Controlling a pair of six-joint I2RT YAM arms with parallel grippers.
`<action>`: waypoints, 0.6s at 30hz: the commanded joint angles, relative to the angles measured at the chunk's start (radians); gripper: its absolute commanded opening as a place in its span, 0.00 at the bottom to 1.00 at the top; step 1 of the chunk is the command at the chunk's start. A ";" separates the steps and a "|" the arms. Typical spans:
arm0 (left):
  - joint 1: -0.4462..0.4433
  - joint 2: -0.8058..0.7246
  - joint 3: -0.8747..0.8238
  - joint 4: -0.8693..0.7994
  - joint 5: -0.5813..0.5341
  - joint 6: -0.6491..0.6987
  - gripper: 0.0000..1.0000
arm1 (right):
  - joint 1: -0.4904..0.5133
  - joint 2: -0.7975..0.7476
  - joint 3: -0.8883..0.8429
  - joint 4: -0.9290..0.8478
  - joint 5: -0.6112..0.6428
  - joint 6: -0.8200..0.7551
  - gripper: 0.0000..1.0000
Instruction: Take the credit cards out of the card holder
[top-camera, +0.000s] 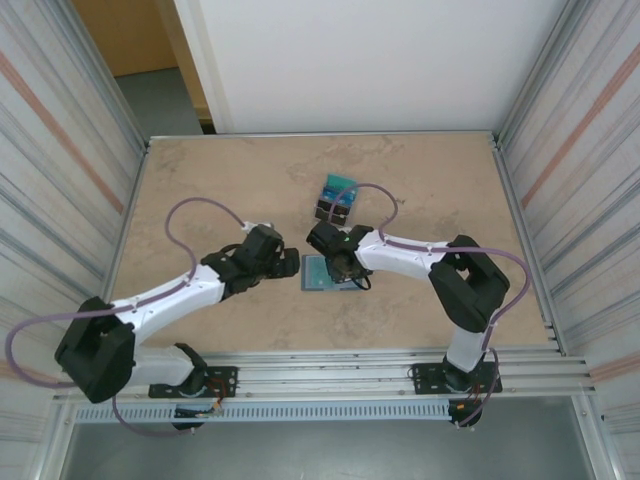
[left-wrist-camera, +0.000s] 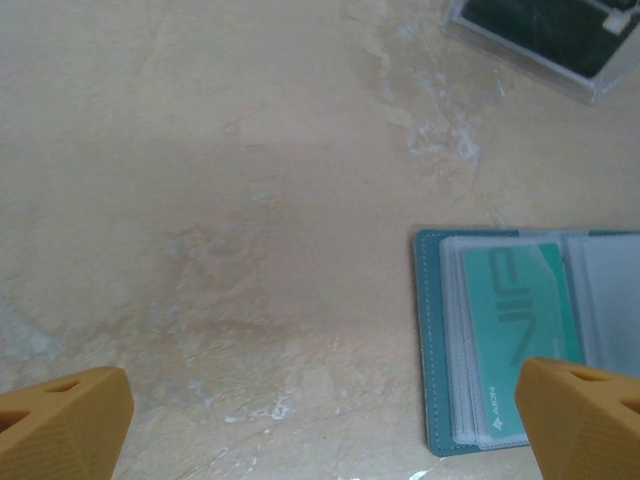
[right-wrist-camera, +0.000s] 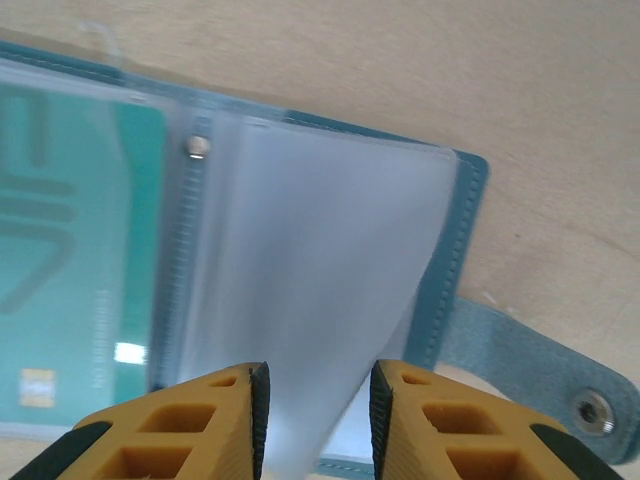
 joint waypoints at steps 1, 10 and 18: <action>-0.041 0.055 0.048 -0.026 -0.078 0.028 0.99 | -0.020 -0.048 -0.025 0.015 -0.018 0.034 0.34; -0.075 0.189 0.080 -0.021 -0.055 0.014 0.99 | -0.066 -0.092 -0.074 0.015 -0.024 0.055 0.33; -0.078 0.235 0.071 -0.010 -0.054 0.002 0.99 | -0.084 -0.186 -0.102 0.100 -0.115 0.061 0.33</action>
